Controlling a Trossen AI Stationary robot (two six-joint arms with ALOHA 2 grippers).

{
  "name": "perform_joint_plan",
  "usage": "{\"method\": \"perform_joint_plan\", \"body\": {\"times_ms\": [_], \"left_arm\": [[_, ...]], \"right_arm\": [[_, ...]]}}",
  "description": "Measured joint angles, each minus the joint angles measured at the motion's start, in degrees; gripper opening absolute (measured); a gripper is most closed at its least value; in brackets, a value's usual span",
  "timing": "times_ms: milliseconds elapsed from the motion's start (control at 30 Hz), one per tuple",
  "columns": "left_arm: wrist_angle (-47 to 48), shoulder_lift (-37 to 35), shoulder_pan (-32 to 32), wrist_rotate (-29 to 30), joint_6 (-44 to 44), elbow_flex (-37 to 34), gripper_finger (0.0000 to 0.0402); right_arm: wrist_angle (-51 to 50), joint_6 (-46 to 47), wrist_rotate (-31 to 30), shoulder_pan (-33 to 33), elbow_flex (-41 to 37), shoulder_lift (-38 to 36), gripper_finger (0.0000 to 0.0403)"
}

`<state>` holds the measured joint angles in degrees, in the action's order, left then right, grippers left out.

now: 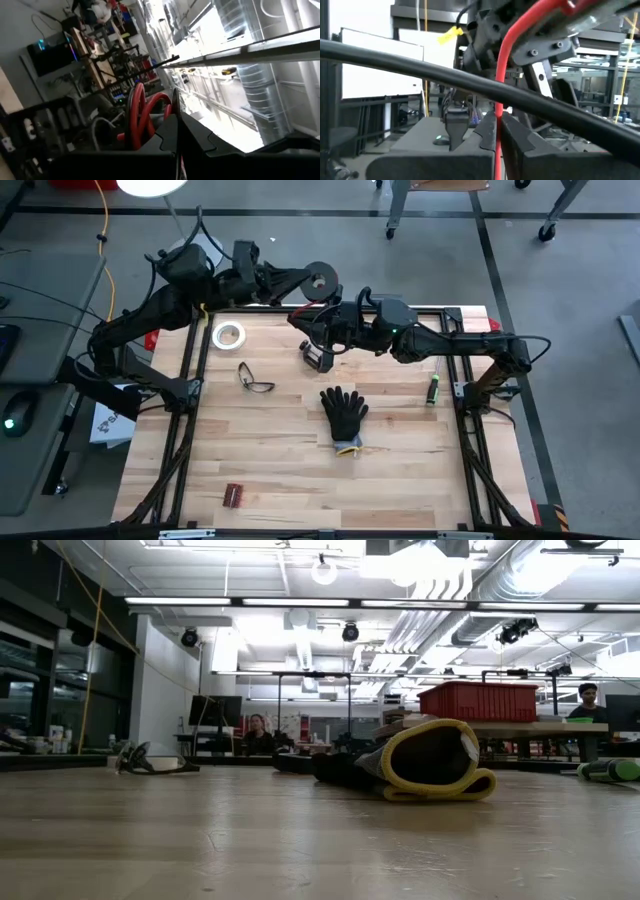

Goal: Coil cords
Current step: Coil the orange wire onto the spool

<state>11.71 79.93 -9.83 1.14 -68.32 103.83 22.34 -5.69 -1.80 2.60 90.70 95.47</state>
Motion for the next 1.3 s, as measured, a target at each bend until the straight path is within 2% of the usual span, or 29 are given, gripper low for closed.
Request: {"method": "perform_joint_plan", "body": {"times_ms": [100,300,433,567,967,1167,1300], "left_arm": [[-0.2,0.2,1.2,-0.7,-1.3,0.0,0.0],[0.5,0.2,4.0,-0.5,-3.4,0.0,0.0],[0.4,0.2,5.5,0.2,-4.5,0.0,0.0],[2.2,-0.1,5.8,-1.6,-4.9,0.0,0.0],[23.0,-6.8,5.8,-4.9,-2.6,0.0,0.0],[34.2,-7.9,5.8,-6.2,3.5,0.0,0.0],[40.5,-8.0,5.8,-6.5,11.0,0.0,0.0]], "right_arm": [[1.2,0.1,-2.1,0.2,0.0,0.7,0.0],[2.8,-0.3,-2.0,1.3,0.0,0.8,0.0],[5.3,0.1,0.2,2.3,0.0,1.2,0.0],[5.7,0.7,1.7,3.2,0.0,1.4,0.0],[1.6,0.7,9.1,7.0,0.0,1.4,0.0],[-1.5,0.2,11.3,8.7,0.0,1.4,0.0],[-4.3,-0.3,12.2,9.6,0.0,1.4,0.0]]}}
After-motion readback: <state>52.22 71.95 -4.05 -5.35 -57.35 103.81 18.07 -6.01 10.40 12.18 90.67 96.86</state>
